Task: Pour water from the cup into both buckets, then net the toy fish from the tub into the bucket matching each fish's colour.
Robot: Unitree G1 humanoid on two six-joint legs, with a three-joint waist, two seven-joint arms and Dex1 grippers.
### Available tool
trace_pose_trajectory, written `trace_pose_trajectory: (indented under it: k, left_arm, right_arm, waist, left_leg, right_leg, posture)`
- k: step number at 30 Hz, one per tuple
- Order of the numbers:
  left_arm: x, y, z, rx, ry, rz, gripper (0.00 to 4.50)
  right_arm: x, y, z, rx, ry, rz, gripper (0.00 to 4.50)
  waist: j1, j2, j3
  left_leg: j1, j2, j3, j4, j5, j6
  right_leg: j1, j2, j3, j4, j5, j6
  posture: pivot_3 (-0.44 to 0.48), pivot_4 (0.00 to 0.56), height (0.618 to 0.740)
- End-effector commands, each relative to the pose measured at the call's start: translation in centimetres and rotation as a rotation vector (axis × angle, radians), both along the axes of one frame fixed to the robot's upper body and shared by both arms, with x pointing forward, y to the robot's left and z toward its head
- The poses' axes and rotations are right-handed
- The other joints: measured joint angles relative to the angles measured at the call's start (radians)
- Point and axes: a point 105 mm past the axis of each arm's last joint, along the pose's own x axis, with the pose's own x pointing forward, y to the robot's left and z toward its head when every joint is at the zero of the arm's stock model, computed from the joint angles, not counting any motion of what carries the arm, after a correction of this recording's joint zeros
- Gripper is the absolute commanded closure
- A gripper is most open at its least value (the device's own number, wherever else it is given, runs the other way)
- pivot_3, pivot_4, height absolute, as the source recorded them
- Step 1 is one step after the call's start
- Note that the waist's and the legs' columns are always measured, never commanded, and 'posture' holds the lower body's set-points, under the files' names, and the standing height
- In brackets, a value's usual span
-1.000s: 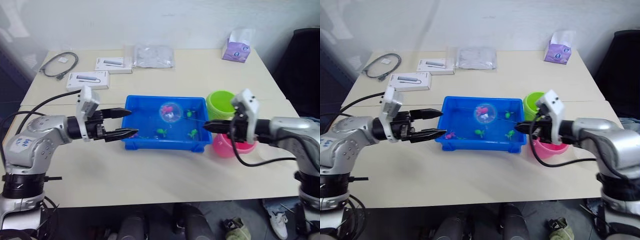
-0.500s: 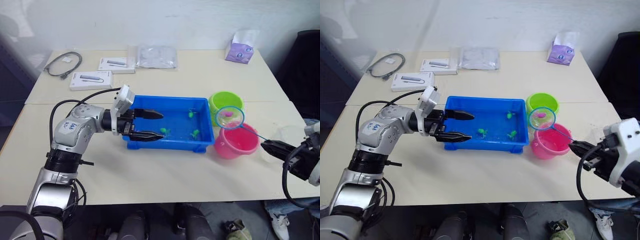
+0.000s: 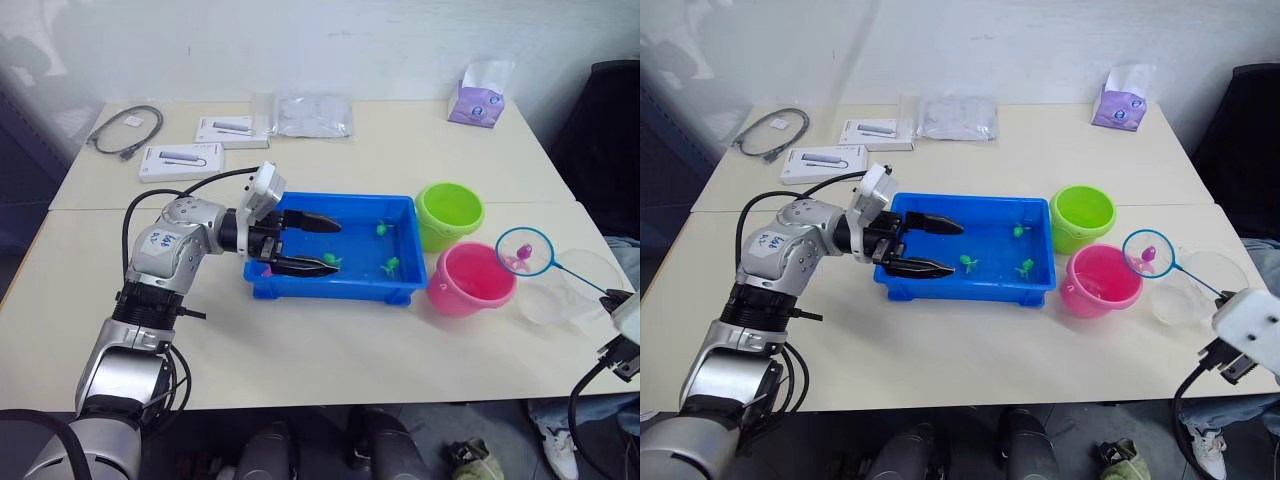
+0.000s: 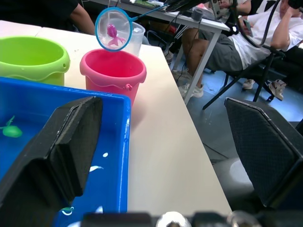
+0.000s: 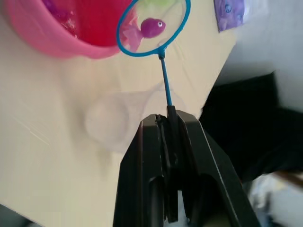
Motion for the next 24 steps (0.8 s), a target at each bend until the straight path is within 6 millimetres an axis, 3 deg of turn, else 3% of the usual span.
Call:
trace_pose_trajectory:
  k: [1,6,10,12,14,21,24]
  left_arm:
    - [0.0,0.0,0.9,-0.008,-0.033,-0.012,0.07]
    - [0.1,0.1,1.0,-0.005,-0.036,-0.005,0.07]
    - [0.1,0.3,1.1,-0.004,-0.039,0.000,0.07]
    - [0.1,0.3,1.2,-0.008,-0.039,0.005,0.07]
    - [0.3,0.4,1.2,-0.010,-0.042,0.019,0.07]
    - [0.2,1.1,0.7,-0.009,-0.030,0.067,0.07]
    - [0.2,2.2,0.3,0.008,-0.016,0.109,0.07]
  right_arm:
    - [0.2,0.4,1.0,-0.283,-0.055,0.146,4.50]
    - [0.3,1.0,1.6,-0.554,-0.071,0.332,4.50]
    - [0.6,-0.2,3.3,-0.611,-0.095,0.319,4.50]
    - [0.6,0.2,2.9,-0.596,-0.083,0.354,4.50]
    - [0.9,0.7,3.8,-0.597,-0.136,0.381,4.50]
    - [1.9,0.4,4.1,-0.561,-0.129,0.383,4.50]
    - [3.2,1.3,5.5,-0.306,-0.196,0.344,4.50]
  waist:
    - [0.000,0.000,0.000]
    - [0.000,0.000,0.000]
    - [0.000,0.000,0.000]
    - [0.001,0.000,0.000]
    - [0.000,0.000,0.000]
    - [-0.001,0.000,0.000]
    - [-0.002,0.000,0.000]
  left_leg:
    - [0.000,0.000,0.000,0.000,0.000,0.000]
    - [0.000,0.000,0.000,0.000,0.000,0.000]
    - [0.000,0.001,0.000,0.001,0.000,0.000]
    - [0.000,0.001,0.000,0.001,0.000,0.000]
    - [0.000,0.001,-0.001,0.001,0.000,0.000]
    - [0.000,0.001,-0.001,0.001,0.000,0.000]
    - [0.000,0.002,-0.001,0.001,0.000,0.000]
  right_leg:
    - [0.000,0.000,0.000,0.000,0.000,0.000]
    - [0.000,0.000,0.000,-0.001,0.000,0.000]
    - [0.000,0.000,0.000,0.000,0.000,0.000]
    - [0.000,0.000,0.000,0.000,0.000,0.000]
    - [0.000,0.000,0.000,0.000,0.000,-0.001]
    - [0.000,0.000,0.000,0.001,0.000,-0.001]
    - [0.000,0.000,0.000,0.001,0.000,-0.001]
  posture:
    - [0.000,0.150,0.740]
    - [0.000,0.150,0.740]
    - [0.000,0.150,0.740]
    - [0.000,0.150,0.740]
    - [0.000,0.150,0.740]
    - [0.000,0.150,0.740]
    - [0.000,0.150,0.740]
